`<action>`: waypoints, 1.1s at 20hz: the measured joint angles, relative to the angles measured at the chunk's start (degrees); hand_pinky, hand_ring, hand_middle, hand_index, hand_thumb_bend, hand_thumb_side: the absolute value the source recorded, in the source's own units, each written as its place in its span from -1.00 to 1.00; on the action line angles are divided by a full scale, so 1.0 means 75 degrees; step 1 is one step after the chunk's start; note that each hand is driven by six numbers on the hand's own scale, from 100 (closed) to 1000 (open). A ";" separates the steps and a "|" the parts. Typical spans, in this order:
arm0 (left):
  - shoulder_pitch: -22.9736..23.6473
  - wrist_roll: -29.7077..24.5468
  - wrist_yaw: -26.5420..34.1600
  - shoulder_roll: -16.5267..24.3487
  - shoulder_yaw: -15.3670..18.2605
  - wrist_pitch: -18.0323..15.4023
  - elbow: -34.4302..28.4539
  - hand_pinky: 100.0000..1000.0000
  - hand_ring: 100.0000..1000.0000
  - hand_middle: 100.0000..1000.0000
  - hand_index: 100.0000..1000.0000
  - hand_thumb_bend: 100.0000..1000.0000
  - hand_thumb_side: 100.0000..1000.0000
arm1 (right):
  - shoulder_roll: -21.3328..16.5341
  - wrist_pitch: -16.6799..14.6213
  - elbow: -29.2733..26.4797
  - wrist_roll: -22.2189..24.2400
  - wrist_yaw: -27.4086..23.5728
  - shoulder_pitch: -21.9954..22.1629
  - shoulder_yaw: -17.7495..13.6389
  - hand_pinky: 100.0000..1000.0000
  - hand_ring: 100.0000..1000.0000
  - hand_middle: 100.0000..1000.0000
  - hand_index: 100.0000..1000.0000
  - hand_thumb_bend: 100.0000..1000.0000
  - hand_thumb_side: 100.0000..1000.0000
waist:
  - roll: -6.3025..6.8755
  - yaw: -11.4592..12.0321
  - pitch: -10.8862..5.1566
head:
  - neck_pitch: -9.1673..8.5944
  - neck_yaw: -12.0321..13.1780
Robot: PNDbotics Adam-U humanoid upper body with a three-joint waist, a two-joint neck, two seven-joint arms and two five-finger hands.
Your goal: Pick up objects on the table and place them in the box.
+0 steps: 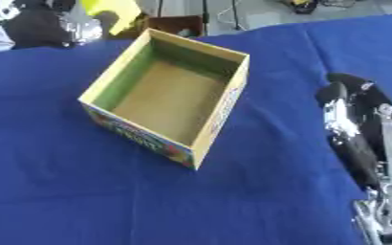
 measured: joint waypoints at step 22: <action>-0.0040 0.1151 -0.1712 -0.1210 -0.0036 -0.2296 0.3918 -0.96 -0.52 -0.57 -0.12 -1.00 -0.68 | -0.0128 -0.0420 0.0001 0.0175 -0.0320 -0.0513 0.0165 0.23 0.20 0.04 0.42 -1.00 0.13 | 0.0147 -0.0519 0.0229 | -0.0042 0.0182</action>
